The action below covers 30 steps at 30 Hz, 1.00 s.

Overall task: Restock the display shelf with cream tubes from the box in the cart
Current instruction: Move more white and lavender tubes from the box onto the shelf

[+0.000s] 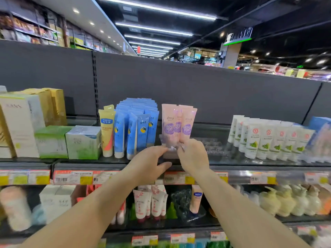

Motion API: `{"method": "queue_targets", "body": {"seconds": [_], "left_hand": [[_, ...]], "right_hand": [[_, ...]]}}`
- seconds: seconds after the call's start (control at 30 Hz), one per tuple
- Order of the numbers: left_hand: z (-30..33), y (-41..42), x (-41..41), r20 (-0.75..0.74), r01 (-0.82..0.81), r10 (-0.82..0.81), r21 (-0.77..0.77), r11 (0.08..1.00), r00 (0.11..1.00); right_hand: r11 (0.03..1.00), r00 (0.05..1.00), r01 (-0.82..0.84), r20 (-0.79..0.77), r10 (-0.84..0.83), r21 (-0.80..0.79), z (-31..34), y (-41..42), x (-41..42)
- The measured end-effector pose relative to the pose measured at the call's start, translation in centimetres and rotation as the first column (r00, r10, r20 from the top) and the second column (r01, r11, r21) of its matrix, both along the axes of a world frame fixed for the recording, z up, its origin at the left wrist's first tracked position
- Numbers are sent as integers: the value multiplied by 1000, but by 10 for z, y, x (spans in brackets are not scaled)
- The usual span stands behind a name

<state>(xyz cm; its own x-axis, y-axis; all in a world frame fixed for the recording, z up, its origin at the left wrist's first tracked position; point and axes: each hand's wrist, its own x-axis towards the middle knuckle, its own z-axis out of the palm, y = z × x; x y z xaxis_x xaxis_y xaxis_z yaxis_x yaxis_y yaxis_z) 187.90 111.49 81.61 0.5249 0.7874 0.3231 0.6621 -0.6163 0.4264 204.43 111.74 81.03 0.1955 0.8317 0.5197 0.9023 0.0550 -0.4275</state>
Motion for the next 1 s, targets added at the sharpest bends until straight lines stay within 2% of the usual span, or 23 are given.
{"method": "queue_targets", "body": {"seconds": [0.1, 0.17, 0.27, 0.4, 0.5, 0.57, 0.73, 0.83, 0.9, 1.0], "left_hand": [[-4, -28, 2, 25, -74, 73, 46, 996, 997], [-8, -51, 3, -16, -140, 142, 89, 986, 990], [-17, -88, -8, -110, -255, 272, 148, 956, 956], [-34, -128, -56, -137, -415, 449, 219, 883, 883], [-44, -154, -107, -218, -547, 564, 136, 826, 797], [-49, -172, -144, -253, -621, 631, 131, 773, 733], [-64, -236, -246, -351, -764, 743, 106, 636, 570], [-74, -278, -315, -350, -829, 800, 100, 550, 488], [-80, -306, -362, -363, -858, 818, 86, 506, 446], [-85, -342, -431, -391, -884, 823, 48, 465, 412]], "right_hand": [[999, 995, -34, 94, 35, -15, -3, -27, 3], [997, 983, -72, 166, 76, -29, -9, -45, 2], [986, 970, -155, 182, 163, -59, -21, -68, -12], [951, 931, -280, 207, 302, -127, -37, -93, -60], [909, 874, -388, 252, 415, -151, -45, -111, -110], [872, 828, -431, 282, 484, -234, -48, -124, -148], [740, 712, -593, 223, 666, -318, -58, -161, -266], [670, 641, -652, 214, 737, -355, -67, -192, -344], [637, 600, -687, 221, 769, -349, -75, -214, -396], [585, 583, -694, 150, 799, -419, -85, -245, -472]]}}
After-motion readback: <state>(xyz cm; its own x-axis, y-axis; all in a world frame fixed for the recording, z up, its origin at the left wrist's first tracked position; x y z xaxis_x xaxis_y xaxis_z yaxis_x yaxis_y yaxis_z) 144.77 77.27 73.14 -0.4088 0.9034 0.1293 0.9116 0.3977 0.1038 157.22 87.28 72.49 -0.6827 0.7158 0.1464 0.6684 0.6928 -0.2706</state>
